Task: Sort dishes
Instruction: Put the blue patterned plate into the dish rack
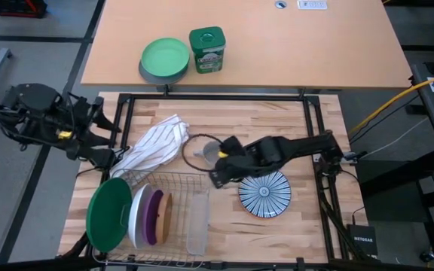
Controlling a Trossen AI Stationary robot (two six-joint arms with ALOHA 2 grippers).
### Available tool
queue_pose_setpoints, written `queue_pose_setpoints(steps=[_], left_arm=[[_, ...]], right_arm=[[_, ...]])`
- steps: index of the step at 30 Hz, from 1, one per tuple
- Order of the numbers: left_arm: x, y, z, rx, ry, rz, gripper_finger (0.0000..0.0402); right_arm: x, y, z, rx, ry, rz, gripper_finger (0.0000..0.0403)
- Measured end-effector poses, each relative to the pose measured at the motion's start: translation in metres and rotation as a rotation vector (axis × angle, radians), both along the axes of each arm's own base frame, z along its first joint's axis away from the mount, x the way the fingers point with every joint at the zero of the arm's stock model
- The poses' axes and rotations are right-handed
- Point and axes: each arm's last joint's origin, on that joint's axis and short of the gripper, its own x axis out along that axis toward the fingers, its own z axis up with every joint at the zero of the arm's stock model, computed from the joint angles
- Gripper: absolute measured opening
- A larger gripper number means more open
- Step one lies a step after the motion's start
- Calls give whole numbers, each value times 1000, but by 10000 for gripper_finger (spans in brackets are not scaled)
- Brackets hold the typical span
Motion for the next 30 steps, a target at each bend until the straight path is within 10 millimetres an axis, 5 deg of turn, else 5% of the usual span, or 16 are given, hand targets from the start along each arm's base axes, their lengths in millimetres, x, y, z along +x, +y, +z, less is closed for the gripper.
queue_pose_setpoints(steps=[8, 20, 25, 30], left_arm=[[59, -11, 0, 79, 47, -30, 172], [180, -33, -35, 99, 193, -40, 172], [229, -43, -49, 35, 143, -13, 172], [268, -49, -60, -44, 56, 17, 172]], right_arm=[[-22, -4, -1, -54, 189, 270, 120], [-43, -14, -25, 6, 368, 747, 120], [-92, -30, -28, -80, 433, 758, 120], [-153, -49, -45, -57, 479, 560, 120]])
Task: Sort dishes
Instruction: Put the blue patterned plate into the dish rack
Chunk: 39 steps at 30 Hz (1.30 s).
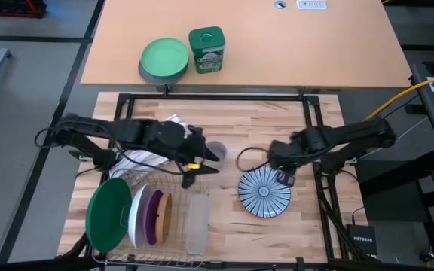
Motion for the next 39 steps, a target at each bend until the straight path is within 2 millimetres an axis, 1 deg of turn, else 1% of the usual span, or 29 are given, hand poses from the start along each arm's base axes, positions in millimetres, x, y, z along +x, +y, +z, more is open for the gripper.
queue_pose_setpoints(steps=[3, 6, 9, 14, 17, 20, 24, 29, 36, 39], left_arm=[[19, -3, -6, -41, -49, 14, 172], [35, -6, -14, -83, -79, 27, 172], [46, -8, -22, -121, -75, 42, 172], [57, -10, -33, -168, -52, 65, 172], [58, -11, -36, -190, -39, 76, 172], [60, -9, -36, -217, -37, 91, 172], [60, -9, -37, -255, -28, 108, 172], [60, -9, -37, -260, -27, 111, 172], [60, -9, -37, -281, -22, 120, 172], [60, -9, -37, -282, -21, 121, 172]], right_arm=[[-26, -5, -20, 78, -5, -87, 120], [-41, -8, -46, 168, -37, -157, 120], [-49, -9, -75, 210, -32, -219, 120], [-60, -10, -118, 227, 88, -230, 120], [-58, -7, -140, 318, 77, -212, 120], [-58, -6, -157, 374, 54, -202, 120], [-63, -8, -168, 341, 68, -219, 120], [-66, -9, -175, 320, 74, -227, 120], [-58, -7, -183, 379, -26, -258, 120], [-58, -7, -185, 391, -34, -280, 120]])
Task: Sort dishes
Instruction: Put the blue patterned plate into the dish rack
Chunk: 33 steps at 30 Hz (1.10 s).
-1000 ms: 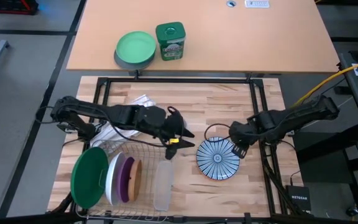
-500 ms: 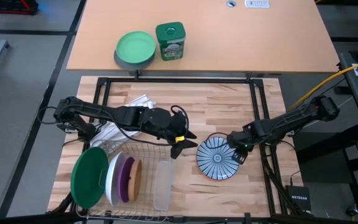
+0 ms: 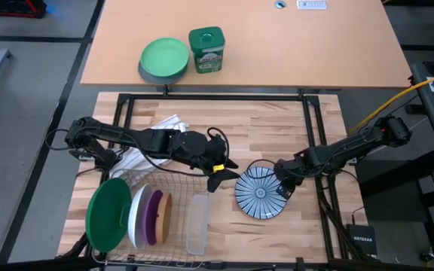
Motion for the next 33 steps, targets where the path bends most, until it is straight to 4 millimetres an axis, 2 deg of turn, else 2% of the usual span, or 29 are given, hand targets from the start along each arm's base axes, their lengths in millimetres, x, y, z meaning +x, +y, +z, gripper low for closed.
queue_pose_setpoints(steps=[21, 33], left_arm=[[0, 0, 0, 8, -1, -4, 172], [0, -2, 0, 141, -23, -61, 172]], right_arm=[[5, 1, 1, 52, 10, -217, 120], [5, 0, 1, 53, 42, -393, 120]])
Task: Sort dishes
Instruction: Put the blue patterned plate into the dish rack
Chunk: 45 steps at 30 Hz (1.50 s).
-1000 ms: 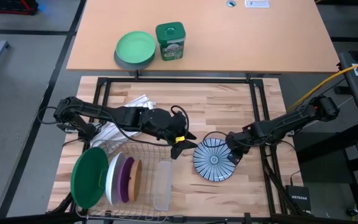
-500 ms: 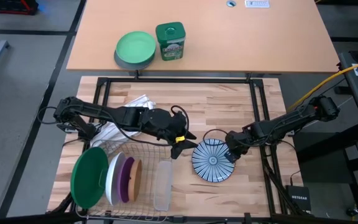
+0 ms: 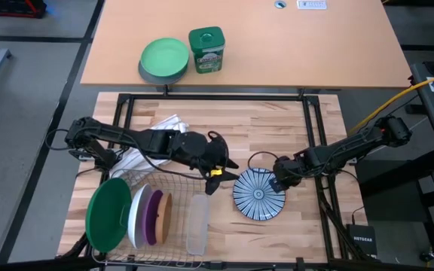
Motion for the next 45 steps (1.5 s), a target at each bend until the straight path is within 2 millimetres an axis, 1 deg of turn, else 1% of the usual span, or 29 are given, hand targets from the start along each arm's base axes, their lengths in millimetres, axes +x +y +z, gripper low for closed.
queue_pose_setpoints(steps=[6, 10, 14, 20, 26, 29, 32, 38, 41, 45], left_arm=[[-1, -4, 0, 11, -1, -16, 172], [-2, -11, -1, 39, -4, -43, 172], [-3, -16, -1, 44, -4, -58, 172], [-3, -15, -1, 50, -5, -59, 172], [-3, -16, -1, 119, -15, -87, 172], [0, -16, -4, 163, -14, -104, 172], [6, -17, -13, 216, -5, -126, 172], [22, -24, -37, 335, 25, -202, 172], [30, -27, -50, 333, 39, -244, 172], [38, -31, -65, 258, 88, -282, 172]], right_arm=[[0, 0, -1, 20, 24, -81, 120], [-1, 0, -11, 51, 32, -121, 120], [-1, 0, -16, 66, 6, -125, 120], [2, 0, -18, 39, -24, -138, 120], [6, 1, -23, 24, -6, -140, 120], [9, 2, -25, 29, -18, -140, 120], [13, 3, -25, 36, -47, -141, 120], [14, 3, -25, 39, -64, -142, 120], [14, 3, -25, 40, -66, -142, 120], [14, 3, -25, 40, -68, -142, 120]])
